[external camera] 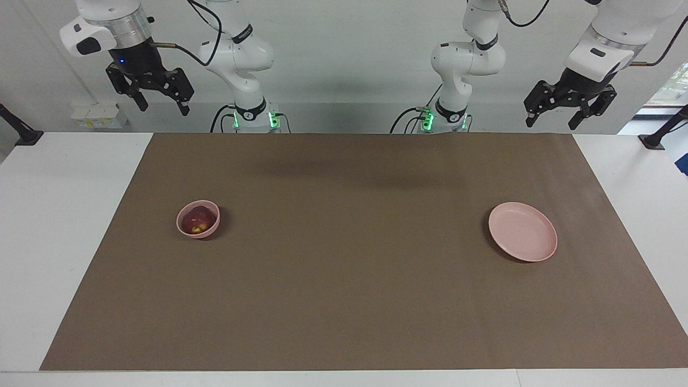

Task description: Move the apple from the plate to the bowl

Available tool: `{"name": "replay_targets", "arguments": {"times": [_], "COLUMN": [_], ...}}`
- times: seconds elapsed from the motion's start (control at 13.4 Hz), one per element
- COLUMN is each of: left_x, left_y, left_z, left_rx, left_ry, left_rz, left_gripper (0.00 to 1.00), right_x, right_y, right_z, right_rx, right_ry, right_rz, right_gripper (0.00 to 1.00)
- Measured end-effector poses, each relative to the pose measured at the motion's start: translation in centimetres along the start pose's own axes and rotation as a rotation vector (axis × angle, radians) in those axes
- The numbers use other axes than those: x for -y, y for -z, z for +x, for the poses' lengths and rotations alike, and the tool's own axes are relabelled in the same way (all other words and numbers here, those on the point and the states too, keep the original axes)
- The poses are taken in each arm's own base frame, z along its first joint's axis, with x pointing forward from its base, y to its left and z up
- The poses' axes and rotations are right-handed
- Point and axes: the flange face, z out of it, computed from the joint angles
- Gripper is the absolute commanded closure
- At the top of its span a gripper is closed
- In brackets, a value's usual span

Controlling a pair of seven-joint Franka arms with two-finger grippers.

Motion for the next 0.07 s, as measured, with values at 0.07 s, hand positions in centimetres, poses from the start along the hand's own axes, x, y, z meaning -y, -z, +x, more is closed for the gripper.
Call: {"name": "replay_targets", "arguments": {"times": [0.07], "left_x": [0.0], "left_y": [0.0], "left_z": [0.0], "left_rx": [0.0], "left_ry": [0.0], "left_rz": [0.0], "left_gripper": [0.0], "right_x": [0.04], "right_y": [0.0], "right_z": [0.0], "right_rx": [0.0], "right_ry": [0.001], "right_rz": [0.0], "right_gripper": [0.0]}}
